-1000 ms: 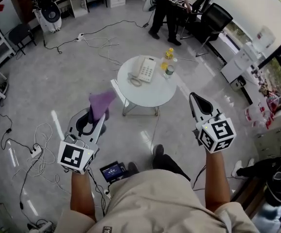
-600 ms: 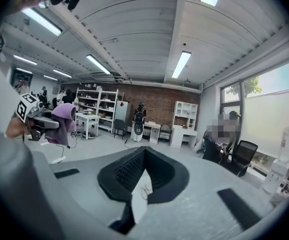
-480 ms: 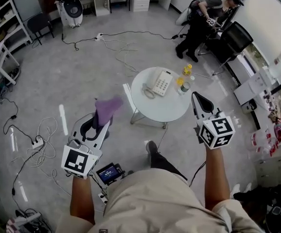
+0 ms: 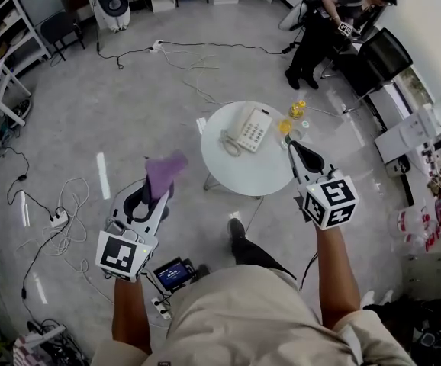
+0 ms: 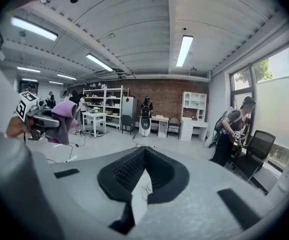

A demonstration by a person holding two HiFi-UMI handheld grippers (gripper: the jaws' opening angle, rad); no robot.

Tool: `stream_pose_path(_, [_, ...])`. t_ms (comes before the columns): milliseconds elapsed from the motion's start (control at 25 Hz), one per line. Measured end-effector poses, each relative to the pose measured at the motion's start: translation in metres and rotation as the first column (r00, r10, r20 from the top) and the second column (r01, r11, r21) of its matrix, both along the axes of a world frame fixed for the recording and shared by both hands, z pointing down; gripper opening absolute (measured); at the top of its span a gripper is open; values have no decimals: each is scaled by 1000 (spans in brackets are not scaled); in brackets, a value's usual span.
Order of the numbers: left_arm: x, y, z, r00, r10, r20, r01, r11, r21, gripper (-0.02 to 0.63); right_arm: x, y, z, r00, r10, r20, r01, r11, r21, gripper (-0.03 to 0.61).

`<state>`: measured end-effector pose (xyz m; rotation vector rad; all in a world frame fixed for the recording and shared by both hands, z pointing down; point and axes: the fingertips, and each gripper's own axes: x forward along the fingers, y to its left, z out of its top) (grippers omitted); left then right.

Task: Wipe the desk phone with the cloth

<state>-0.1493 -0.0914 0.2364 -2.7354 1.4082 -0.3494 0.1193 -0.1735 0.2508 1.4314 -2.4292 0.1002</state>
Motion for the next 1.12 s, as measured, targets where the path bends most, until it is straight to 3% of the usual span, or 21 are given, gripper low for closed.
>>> stream_pose_path(520, [12, -51, 37, 999, -44, 21, 46, 994, -102, 97, 12, -80, 45, 1000, -24, 17, 25, 997, -71, -6])
stream_pose_path(680, [18, -69, 47, 998, -52, 33, 55, 993, -101, 98, 14, -105, 68, 999, -18, 30, 21, 994, -103, -6])
stream_pose_path(1120, [28, -115, 89, 998, -47, 41, 53, 984, -169, 97, 0, -175, 135, 998, -16, 62, 27, 982, -186, 3])
